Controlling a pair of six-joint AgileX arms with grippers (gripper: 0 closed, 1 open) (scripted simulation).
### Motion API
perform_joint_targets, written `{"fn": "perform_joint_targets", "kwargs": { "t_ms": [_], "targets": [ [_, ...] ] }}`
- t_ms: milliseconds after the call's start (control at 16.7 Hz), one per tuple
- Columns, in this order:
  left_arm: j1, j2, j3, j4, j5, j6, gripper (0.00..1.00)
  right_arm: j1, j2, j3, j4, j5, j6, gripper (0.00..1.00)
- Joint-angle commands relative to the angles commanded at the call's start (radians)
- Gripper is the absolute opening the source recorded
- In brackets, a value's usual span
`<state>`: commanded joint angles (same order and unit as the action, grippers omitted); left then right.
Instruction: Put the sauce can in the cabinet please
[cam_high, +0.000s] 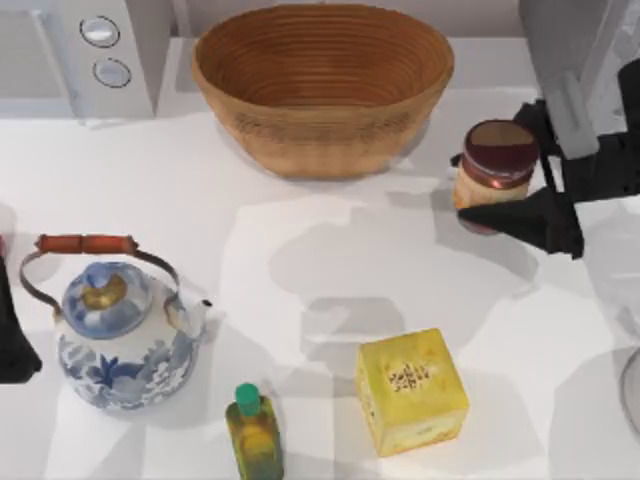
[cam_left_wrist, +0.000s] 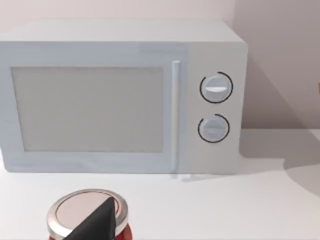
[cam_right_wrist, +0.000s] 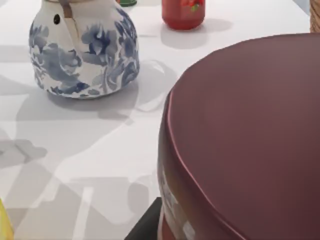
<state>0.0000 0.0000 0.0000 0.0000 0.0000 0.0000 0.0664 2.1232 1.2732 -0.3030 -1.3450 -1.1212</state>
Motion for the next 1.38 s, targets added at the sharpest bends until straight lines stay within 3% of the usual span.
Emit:
{"fn": "perform_joint_targets", "kwargs": {
  "t_ms": [300, 780, 1020, 1380],
  "targets": [
    [0.0, 0.0, 0.0, 0.0, 0.0, 0.0, 1.0, 0.0, -0.141, 0.072, -0.201, -0.006, -0.011, 0.0],
    [0.0, 0.0, 0.0, 0.0, 0.0, 0.0, 1.0, -0.004, -0.176, 0.046, -0.205, 0.023, 0.021, 0.0],
    [0.0, 0.0, 0.0, 0.0, 0.0, 0.0, 1.0, -0.035, -0.35, -0.122, -0.164, 0.19, 0.157, 0.0],
    [0.0, 0.0, 0.0, 0.0, 0.0, 0.0, 1.0, -0.066, -0.862, -0.403, -0.015, 0.581, 0.367, 0.0]
  ]
}}
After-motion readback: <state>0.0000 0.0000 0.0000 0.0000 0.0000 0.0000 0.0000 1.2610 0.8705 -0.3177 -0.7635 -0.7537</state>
